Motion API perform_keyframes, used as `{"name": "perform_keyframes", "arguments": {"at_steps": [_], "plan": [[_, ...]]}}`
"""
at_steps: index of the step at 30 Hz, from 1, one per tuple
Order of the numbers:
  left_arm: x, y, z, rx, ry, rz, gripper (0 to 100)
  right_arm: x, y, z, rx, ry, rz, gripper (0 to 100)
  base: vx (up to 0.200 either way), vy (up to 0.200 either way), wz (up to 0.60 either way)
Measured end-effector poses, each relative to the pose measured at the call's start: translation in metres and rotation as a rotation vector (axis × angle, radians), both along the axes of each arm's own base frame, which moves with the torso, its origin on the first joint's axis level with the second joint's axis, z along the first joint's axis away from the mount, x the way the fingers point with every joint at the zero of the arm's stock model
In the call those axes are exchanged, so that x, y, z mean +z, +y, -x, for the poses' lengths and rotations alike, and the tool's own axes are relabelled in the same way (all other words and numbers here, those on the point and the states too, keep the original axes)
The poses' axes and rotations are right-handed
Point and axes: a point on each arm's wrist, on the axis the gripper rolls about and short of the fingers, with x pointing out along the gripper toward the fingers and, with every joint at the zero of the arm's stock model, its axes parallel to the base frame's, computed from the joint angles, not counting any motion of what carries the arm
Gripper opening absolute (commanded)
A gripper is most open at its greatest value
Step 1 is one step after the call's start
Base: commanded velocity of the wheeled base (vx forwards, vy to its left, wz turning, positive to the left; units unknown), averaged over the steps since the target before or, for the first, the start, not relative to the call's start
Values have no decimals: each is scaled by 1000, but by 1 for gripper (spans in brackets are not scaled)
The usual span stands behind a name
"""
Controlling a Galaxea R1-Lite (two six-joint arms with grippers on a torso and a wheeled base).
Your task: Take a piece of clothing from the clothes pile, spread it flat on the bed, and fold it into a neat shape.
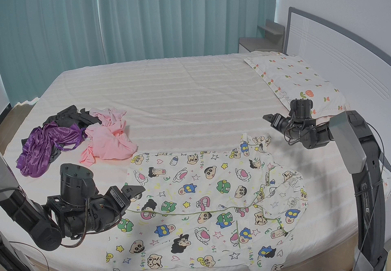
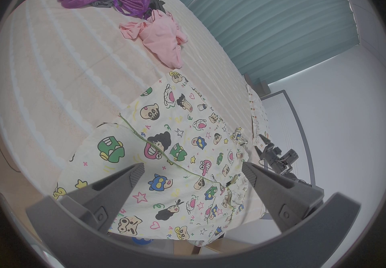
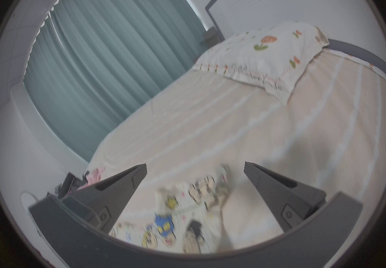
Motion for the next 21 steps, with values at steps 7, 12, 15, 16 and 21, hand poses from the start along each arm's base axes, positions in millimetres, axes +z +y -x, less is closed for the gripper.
{"name": "perform_keyframes", "arguments": {"at_steps": [7,12,15,16,21], "plan": [[0,0,0,-3,-1,1,100,-26,-20,47,164,144,27,100,0,0,0],[0,-1,1,-5,-1,1,100,-26,-48,71,245,161,36,100,0,0,0],[0,-1,1,-8,0,2,100,-23,-57,76,261,156,20,100,0,0,0],[0,-1,1,-8,0,2,100,-23,-57,77,272,156,14,100,0,0,0],[0,-1,1,-9,1,2,100,-26,-57,79,308,155,20,100,0,0,0]]}}
